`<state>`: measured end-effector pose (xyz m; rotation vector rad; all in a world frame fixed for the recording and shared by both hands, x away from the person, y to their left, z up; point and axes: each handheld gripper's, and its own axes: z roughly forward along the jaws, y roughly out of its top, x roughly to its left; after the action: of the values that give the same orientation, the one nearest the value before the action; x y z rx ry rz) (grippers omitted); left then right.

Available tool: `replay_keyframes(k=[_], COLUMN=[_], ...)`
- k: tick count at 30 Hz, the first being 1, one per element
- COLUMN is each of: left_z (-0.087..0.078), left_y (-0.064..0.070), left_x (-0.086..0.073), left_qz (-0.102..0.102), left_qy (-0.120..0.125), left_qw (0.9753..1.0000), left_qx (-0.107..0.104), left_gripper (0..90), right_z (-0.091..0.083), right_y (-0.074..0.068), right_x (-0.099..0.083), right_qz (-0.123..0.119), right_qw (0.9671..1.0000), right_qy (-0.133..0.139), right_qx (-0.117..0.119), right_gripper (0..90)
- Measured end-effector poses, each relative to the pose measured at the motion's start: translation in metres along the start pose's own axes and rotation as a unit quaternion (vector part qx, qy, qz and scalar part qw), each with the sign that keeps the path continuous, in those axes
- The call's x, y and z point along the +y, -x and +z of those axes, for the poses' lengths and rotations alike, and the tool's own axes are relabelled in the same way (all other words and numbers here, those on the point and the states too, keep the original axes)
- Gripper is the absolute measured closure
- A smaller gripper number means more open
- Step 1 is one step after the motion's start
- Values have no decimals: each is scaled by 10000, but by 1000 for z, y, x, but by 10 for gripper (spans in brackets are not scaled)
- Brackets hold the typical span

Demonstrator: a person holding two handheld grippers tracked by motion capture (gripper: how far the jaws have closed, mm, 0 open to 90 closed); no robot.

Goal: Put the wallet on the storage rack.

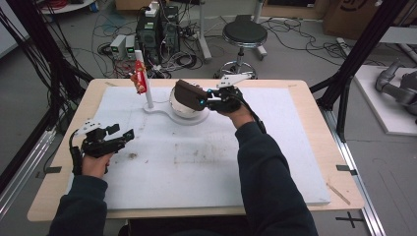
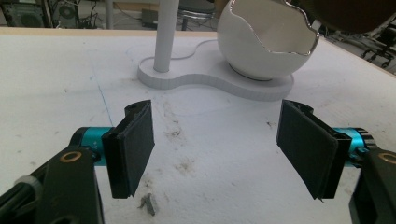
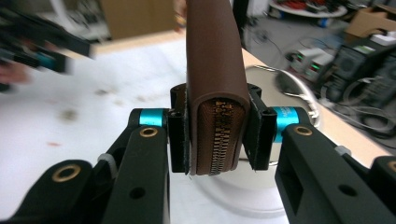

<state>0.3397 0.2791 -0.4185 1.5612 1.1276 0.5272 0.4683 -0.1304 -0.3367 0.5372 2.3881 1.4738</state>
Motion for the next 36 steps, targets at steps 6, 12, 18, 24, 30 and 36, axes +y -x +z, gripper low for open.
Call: replay_keyframes(k=[6, 12, 18, 24, 30, 36], left_z=[0, -1, -3, -4, -4, -3], left_y=[1, 2, 0, 0, 1, 2], left_x=[0, -1, -1, -1, -1, -1], left_qz=[75, 78, 51, 51, 89, 137], left_qy=[17, 12, 38, 47, 48, 46], left_qw=[10000, 10000, 10000, 10000, 9999, 9999], left_qx=[15, 15, 27, 29, 33, 63], left_gripper=[275, 275, 280, 280, 280, 280], right_z=[24, 42, 41, 16, -30, -85], right_y=[15, 19, 19, 19, 17, 12], right_x=[6, 4, -2, -3, -18, -48], right_qz=[-340, -840, -424, 10, 354, 530], right_qw=[9988, 9951, 9974, 9978, 9951, 9898], right_qy=[-181, -313, -145, -363, -330, -297], right_qx=[-303, -422, -558, -553, -862, -1285], right_gripper=[675, 669, 483, 371, 319, 309])
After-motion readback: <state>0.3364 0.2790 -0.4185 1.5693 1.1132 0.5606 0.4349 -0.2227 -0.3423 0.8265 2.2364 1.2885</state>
